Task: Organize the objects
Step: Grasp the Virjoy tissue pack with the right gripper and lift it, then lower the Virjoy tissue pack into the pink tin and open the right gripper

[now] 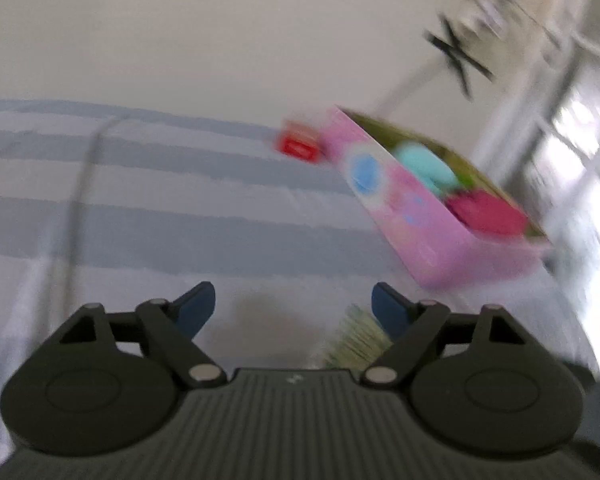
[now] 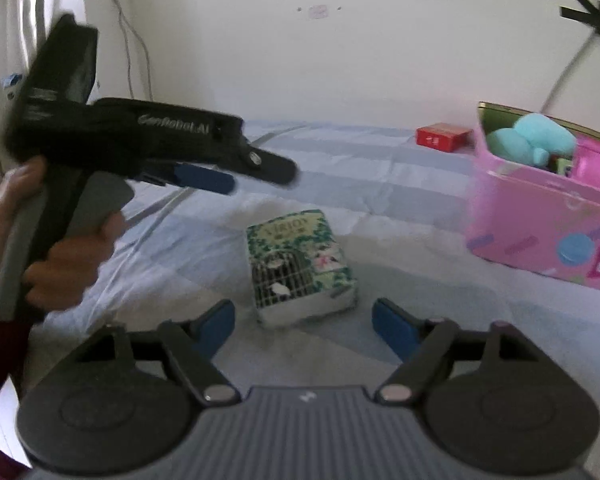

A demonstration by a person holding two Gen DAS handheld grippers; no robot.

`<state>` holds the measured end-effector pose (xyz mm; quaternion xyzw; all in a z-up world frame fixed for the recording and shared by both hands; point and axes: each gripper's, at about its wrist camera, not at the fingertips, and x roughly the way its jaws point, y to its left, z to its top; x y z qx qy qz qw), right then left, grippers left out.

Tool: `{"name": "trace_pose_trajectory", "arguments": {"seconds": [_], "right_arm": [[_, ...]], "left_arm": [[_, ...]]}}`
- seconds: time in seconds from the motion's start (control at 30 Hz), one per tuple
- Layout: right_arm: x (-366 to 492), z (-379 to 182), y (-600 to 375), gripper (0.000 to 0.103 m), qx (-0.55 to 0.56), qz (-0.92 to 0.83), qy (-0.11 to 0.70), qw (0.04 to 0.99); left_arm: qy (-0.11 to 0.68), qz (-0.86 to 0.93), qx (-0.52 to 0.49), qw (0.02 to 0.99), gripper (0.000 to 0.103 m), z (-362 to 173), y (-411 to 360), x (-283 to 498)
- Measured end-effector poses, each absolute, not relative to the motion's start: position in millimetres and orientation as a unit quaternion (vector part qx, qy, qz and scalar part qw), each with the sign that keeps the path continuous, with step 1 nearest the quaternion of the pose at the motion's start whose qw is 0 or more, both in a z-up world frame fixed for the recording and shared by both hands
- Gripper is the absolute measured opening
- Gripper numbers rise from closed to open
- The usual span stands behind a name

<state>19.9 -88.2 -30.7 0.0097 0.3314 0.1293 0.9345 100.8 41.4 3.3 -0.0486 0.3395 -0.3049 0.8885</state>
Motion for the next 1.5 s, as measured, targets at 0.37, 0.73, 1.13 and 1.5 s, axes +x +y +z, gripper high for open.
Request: {"name": "trace_pose_trajectory", "arguments": {"seconds": [0.37, 0.73, 1.13, 1.5], "right_arm": [[6.1, -21.8, -110.9, 0.055, 0.020, 0.095, 0.251, 0.963], [25.4, 19.7, -197.2, 0.058, 0.043, -0.036, 0.151, 0.987], [21.6, 4.5, -241.1, 0.072, 0.081, -0.111, 0.105, 0.985], [-45.8, 24.6, -254.0, 0.073, 0.186, -0.130, 0.091, 0.970]], "left_arm": [[0.327, -0.355, -0.022, 0.876, 0.063, 22.8, -17.9, 80.4], [0.231, -0.353, 0.021, 0.906, 0.085, 74.3, -146.6, 113.0], [0.256, -0.218, 0.008, 0.942, 0.090, 64.1, -116.1, 105.4], [0.243, -0.210, 0.061, 0.945, 0.090, 59.6, -108.7, 62.4]]}}
